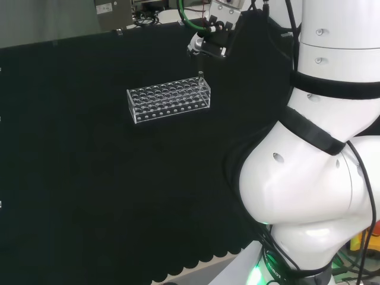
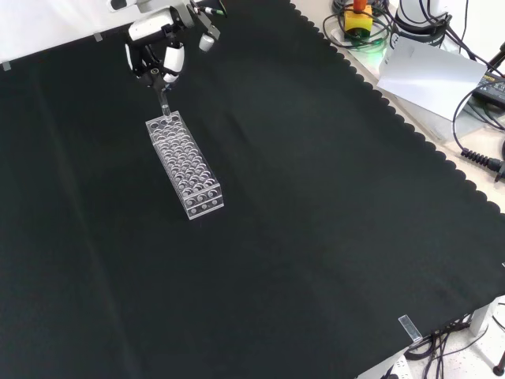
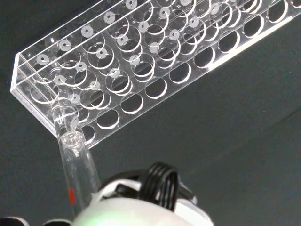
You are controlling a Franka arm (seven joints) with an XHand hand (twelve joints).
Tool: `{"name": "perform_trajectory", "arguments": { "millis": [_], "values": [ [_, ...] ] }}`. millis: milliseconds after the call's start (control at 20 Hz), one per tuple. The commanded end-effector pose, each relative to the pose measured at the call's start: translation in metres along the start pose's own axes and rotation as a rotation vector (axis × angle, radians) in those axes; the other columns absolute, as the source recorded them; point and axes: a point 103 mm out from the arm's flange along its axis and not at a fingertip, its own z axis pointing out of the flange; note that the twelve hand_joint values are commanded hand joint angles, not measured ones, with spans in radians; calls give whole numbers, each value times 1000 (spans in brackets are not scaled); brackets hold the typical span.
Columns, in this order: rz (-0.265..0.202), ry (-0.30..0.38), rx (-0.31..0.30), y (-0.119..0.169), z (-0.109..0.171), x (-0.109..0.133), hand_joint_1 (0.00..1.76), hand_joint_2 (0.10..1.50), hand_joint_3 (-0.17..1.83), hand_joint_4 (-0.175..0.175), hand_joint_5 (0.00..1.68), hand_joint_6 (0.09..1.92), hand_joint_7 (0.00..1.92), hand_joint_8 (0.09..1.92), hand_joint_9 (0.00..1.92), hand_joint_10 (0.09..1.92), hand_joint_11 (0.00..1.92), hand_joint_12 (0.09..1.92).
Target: Put the test tube back in the rack.
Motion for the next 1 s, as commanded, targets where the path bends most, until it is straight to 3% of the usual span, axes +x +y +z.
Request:
{"name": "perform_trajectory", "arguments": {
  "millis": [50, 1000],
  "values": [
    [-1, 3, -2, 6, 2, -1, 1221, 682, 598, -175, 1306, 576, 1712, 489, 1609, 485, 1158, 931],
    [-3, 4, -7, 10, -2, 2, 1221, 682, 598, -175, 1305, 577, 1712, 489, 1608, 487, 1157, 932]
  ]
}}
